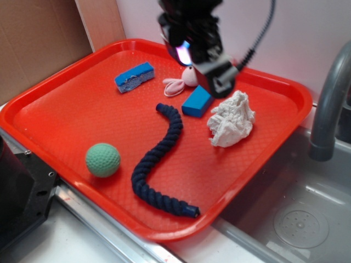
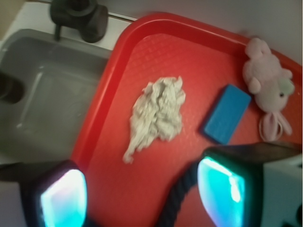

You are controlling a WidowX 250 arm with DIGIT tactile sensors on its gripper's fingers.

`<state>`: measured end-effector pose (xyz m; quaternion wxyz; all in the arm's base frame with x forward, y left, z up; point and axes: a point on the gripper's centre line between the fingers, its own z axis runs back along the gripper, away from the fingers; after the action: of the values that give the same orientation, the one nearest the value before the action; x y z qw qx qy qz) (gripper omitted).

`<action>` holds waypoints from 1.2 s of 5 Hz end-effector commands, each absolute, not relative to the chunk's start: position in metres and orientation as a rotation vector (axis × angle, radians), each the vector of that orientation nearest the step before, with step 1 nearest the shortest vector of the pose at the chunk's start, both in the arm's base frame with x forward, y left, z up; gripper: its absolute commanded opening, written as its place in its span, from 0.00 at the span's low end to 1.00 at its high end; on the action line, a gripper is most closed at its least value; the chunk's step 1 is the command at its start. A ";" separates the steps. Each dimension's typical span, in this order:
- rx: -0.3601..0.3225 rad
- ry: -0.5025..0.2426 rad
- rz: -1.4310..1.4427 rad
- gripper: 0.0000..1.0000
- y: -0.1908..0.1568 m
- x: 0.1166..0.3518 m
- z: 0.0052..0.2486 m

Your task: Grab the white paper.

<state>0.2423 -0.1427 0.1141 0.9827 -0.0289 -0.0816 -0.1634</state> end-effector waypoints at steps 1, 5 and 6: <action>-0.042 -0.222 -0.395 1.00 -0.171 0.272 0.080; -0.005 -0.059 -0.335 0.00 -0.157 0.267 0.033; 0.013 -0.046 -0.299 0.00 -0.158 0.266 0.035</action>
<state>0.2630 -0.1460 0.0244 0.9899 0.0161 -0.0017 -0.1409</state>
